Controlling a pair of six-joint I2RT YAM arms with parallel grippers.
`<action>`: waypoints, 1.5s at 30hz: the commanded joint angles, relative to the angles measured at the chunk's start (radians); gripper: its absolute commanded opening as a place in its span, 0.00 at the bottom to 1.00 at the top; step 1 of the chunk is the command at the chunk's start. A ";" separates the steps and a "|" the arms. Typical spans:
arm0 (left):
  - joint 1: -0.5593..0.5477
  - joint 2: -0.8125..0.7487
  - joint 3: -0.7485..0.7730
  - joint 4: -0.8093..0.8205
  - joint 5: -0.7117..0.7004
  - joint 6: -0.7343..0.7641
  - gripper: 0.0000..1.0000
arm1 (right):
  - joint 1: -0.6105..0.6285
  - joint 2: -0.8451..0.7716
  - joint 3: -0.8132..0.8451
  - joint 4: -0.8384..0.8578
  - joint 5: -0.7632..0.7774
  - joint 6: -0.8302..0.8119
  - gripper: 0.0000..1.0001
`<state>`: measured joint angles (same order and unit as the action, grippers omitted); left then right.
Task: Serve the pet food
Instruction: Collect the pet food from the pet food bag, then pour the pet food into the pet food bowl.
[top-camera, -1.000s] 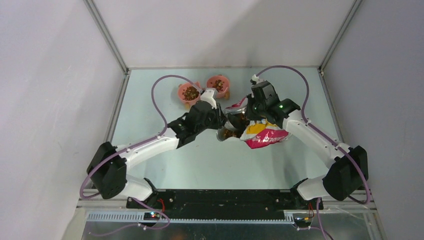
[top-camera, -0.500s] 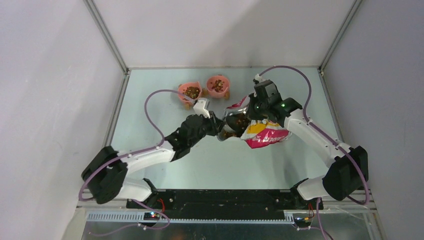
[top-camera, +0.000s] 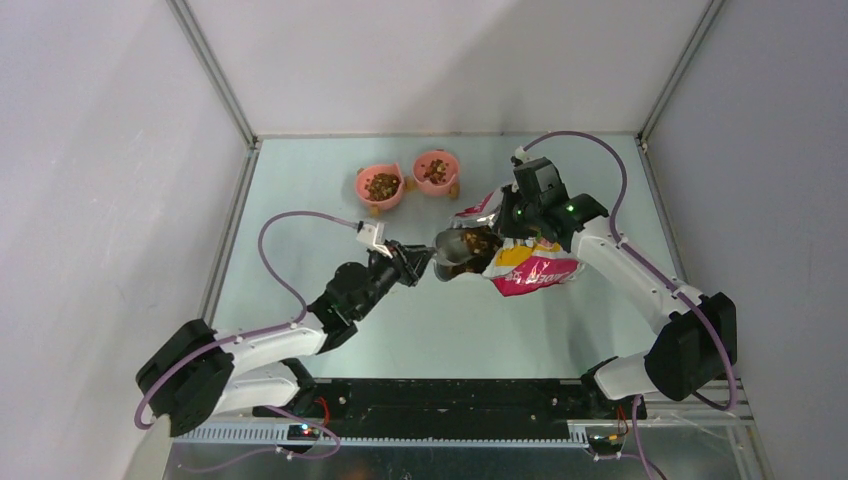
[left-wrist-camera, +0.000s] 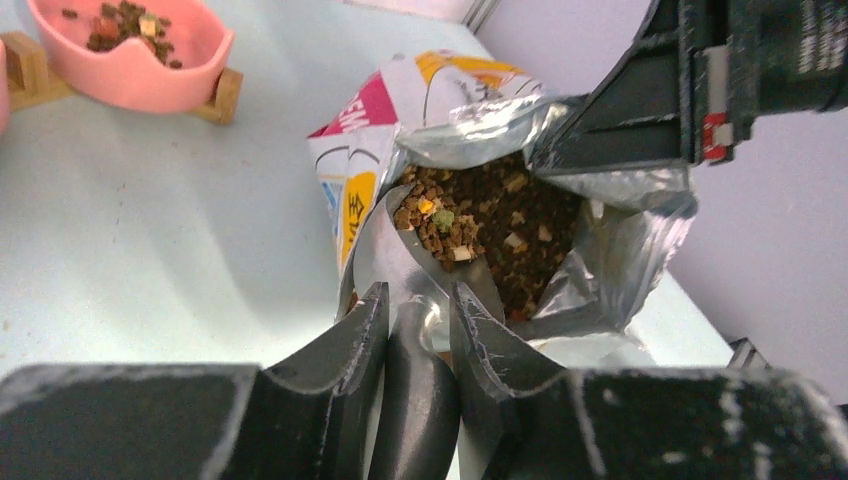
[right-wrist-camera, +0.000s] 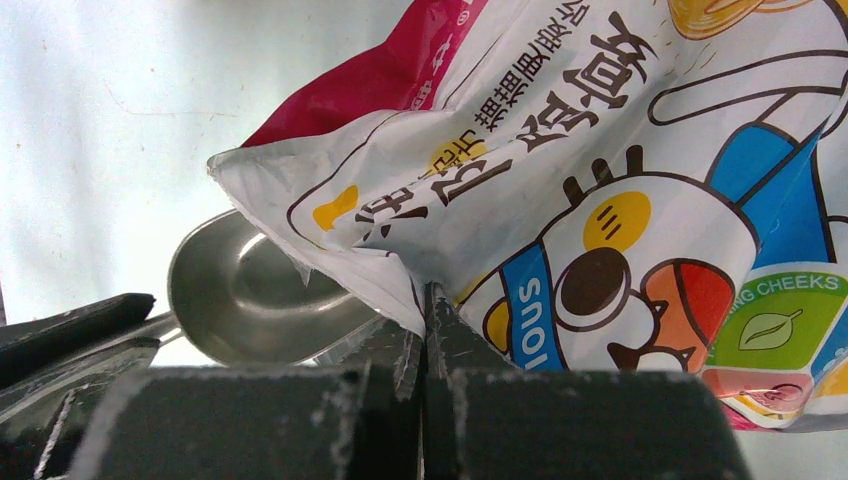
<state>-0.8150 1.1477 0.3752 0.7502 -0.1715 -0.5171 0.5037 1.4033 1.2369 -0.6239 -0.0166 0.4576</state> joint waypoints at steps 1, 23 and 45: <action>0.009 -0.024 -0.009 0.238 -0.040 0.021 0.00 | -0.020 -0.036 0.003 -0.035 0.031 0.015 0.00; 0.057 -0.269 -0.078 0.111 0.153 0.129 0.00 | -0.067 -0.036 0.031 -0.005 -0.079 0.061 0.00; 0.110 -0.344 -0.044 0.067 0.198 0.206 0.00 | -0.074 0.024 0.077 -0.001 -0.094 0.081 0.00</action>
<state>-0.7212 0.8368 0.2897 0.7872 0.0101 -0.3458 0.4461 1.4311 1.2541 -0.6327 -0.1150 0.5201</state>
